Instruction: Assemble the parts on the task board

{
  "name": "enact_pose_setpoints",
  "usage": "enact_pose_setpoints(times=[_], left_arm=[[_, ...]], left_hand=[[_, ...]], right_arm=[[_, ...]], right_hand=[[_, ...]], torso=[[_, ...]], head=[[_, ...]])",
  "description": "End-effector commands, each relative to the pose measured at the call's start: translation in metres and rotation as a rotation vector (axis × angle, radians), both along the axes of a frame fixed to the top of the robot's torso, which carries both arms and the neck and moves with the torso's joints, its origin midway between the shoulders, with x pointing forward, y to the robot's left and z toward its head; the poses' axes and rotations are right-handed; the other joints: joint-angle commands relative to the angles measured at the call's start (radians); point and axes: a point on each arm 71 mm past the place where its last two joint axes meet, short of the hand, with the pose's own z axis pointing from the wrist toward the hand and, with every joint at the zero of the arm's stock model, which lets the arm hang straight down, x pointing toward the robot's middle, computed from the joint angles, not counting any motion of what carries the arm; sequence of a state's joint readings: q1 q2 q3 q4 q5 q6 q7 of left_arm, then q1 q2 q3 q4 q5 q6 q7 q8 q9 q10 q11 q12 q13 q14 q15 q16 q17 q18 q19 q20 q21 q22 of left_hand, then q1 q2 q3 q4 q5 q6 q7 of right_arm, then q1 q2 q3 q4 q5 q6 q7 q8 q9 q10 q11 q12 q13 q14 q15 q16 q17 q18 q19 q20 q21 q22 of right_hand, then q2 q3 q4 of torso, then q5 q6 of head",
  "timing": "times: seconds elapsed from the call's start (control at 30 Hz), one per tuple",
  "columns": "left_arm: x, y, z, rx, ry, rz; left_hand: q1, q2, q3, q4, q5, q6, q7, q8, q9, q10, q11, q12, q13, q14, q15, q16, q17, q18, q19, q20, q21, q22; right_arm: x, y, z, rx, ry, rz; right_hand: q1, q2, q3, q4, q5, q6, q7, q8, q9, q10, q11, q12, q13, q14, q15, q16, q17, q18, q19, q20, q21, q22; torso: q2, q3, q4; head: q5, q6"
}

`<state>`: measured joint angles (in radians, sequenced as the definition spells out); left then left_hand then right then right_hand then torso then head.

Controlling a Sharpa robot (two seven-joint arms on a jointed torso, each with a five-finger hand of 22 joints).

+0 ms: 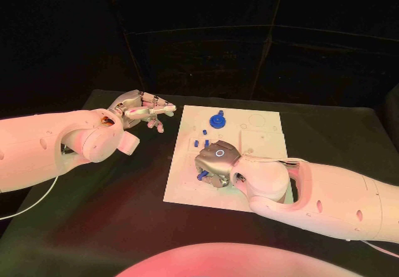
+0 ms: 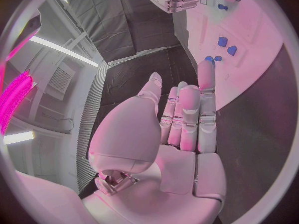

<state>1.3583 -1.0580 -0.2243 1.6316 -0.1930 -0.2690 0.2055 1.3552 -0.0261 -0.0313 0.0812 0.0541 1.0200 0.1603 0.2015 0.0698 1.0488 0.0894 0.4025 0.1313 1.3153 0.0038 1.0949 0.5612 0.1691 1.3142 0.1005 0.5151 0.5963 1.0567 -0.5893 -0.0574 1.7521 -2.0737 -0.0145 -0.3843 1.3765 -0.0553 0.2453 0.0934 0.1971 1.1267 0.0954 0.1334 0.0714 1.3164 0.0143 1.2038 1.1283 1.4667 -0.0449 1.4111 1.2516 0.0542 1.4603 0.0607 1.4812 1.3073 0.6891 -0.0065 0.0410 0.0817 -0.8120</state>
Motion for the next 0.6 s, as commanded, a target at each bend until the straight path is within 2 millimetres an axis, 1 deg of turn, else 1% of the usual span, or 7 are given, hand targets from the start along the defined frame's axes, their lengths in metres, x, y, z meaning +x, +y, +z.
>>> enact_pose_setpoints(times=[0.03,0.2,0.6], left_arm=[[0.0006,-0.0012,0.0031,-0.017,-0.023,-0.007],[0.0006,-0.0014,0.0032,-0.018,-0.023,-0.010],[0.0004,-0.0038,0.0026,-0.020,-0.011,-0.025]], left_hand=[[0.005,0.000,-0.001,-0.003,0.002,-0.002,-0.001,0.005,-0.002,-0.006,-0.002,0.004,-0.002,-0.004,-0.001,-0.002,0.001,0.013,0.000,0.000,-0.006,-0.001],[0.005,0.000,-0.001,-0.003,0.002,-0.002,-0.001,0.005,-0.002,-0.006,-0.002,0.004,-0.002,-0.004,-0.001,-0.002,0.001,0.013,0.000,0.000,-0.006,-0.001],[0.005,0.001,0.000,-0.004,0.002,-0.002,-0.001,0.005,-0.002,-0.006,-0.002,0.004,-0.002,-0.004,-0.001,-0.003,0.000,0.013,0.000,0.000,-0.006,-0.002]], right_arm=[[-0.0001,0.0005,-0.0008,-0.020,-0.004,-0.001],[-0.0003,0.0019,-0.0001,-0.015,-0.013,-0.001],[-0.0008,0.0054,-0.0021,-0.059,-0.010,-0.004]], right_hand=[[0.002,0.002,0.007,0.002,-0.004,0.007,0.002,0.004,0.002,-0.004,0.002,-0.005,-0.002,0.047,-0.007,0.004,-0.001,-0.017,0.003,0.000,0.004,0.122],[0.002,0.002,0.007,0.002,-0.004,0.007,0.002,0.004,0.002,-0.004,0.002,-0.005,-0.002,0.047,-0.007,0.004,-0.001,-0.017,0.003,0.000,0.004,0.122],[0.001,0.003,0.008,0.002,-0.004,0.006,0.002,0.004,0.002,-0.002,0.002,-0.002,0.002,0.047,-0.007,0.003,-0.001,-0.017,0.002,0.000,0.004,0.122]], torso=[[0.000,-0.0002,0.0001],[0.000,0.0005,-0.0002],[0.000,0.0000,-0.0007]], head=[[0.000,-0.001],[0.002,-0.002],[0.001,-0.005]])
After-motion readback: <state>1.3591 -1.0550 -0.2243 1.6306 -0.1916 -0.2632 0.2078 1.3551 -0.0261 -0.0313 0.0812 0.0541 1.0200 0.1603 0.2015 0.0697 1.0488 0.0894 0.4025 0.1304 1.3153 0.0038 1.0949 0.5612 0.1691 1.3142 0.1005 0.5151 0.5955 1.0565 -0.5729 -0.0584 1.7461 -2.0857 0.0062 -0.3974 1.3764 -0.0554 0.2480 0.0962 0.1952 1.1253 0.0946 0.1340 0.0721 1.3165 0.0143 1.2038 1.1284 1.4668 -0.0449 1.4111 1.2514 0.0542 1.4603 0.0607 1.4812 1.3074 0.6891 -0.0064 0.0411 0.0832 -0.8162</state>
